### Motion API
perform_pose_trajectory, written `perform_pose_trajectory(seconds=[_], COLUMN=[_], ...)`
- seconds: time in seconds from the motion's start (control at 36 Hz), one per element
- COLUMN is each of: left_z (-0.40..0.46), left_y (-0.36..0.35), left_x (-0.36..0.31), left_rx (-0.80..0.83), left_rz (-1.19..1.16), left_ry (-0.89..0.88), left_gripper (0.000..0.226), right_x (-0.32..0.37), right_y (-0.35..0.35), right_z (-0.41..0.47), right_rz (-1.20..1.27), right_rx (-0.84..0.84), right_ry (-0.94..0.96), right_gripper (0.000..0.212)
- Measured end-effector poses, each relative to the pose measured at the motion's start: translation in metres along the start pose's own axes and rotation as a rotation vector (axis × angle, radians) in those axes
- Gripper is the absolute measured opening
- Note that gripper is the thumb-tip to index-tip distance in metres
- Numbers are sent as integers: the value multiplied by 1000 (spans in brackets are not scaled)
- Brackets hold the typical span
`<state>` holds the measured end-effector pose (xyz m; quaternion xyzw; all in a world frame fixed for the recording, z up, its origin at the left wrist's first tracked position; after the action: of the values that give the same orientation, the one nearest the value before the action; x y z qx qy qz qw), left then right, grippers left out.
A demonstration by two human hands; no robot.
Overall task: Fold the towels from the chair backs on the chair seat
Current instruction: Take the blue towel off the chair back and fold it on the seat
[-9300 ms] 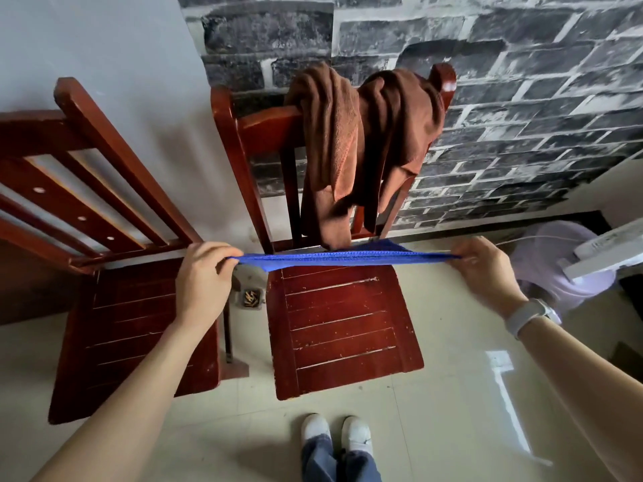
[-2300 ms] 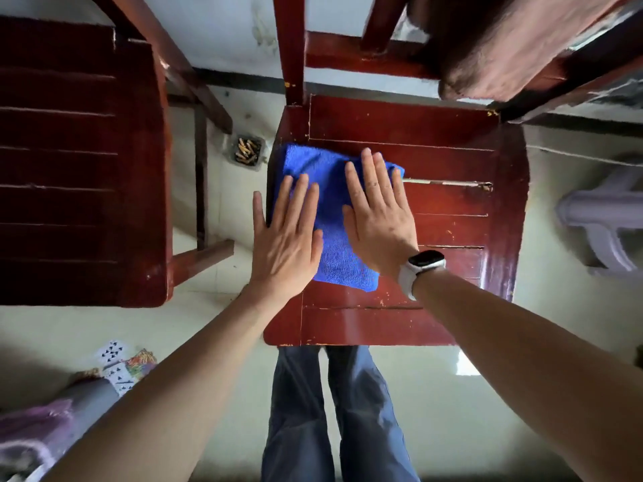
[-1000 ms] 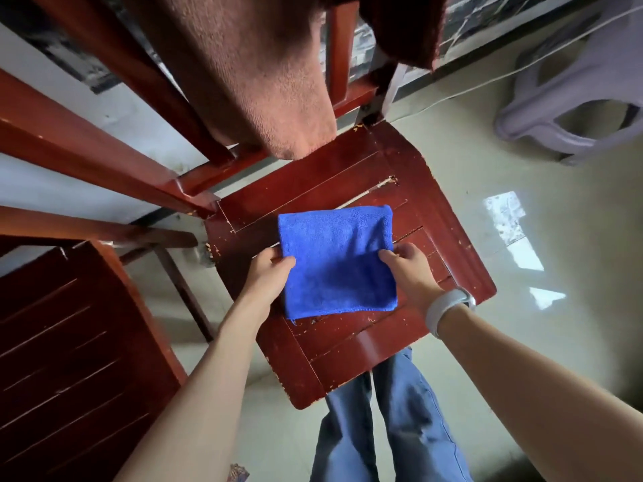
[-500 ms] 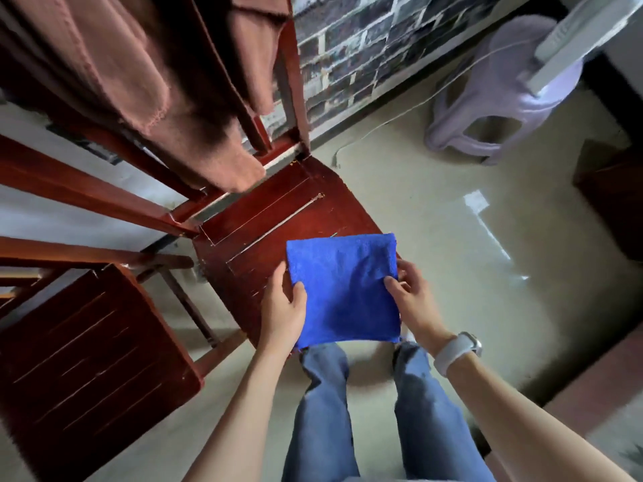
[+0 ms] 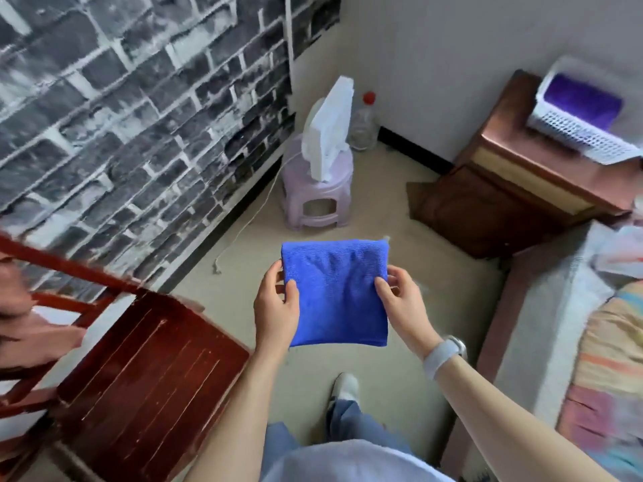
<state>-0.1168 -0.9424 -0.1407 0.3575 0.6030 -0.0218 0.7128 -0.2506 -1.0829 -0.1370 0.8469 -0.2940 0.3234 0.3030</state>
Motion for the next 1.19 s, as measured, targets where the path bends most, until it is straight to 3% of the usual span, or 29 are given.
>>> perform_pose_trajectory(seconds=[0.22, 0.47, 0.97, 1.19], left_z=[68, 172, 359, 395], left_y=[-130, -264, -523, -627], left_x=[-100, -169, -320, -338], left_rx=[233, 427, 736, 720], left_rz=[-81, -71, -225, -223], left_ry=[-138, -295, -251, -186], left_gripper=[33, 34, 36, 37], right_x=[17, 48, 140, 139], right_y=[138, 242, 440, 516], right_z=[50, 145, 338, 424], right_rz=[135, 257, 506, 532], right_rx=[-249, -440, -647, -591], right_ry=[-6, -42, -140, -166], right_gripper=[12, 20, 14, 18])
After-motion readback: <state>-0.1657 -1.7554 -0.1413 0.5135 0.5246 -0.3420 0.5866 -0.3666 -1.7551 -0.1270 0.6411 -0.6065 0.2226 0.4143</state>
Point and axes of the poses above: each hand's wrist, its own z-axis towards the middle knuckle, its own y-axis out of the back of the hand, x = y × z, the point moved 2 cm from there along z, towards the middle knuckle, and after that the axes turned 15 degrees about -y, right-handed, at the moved point
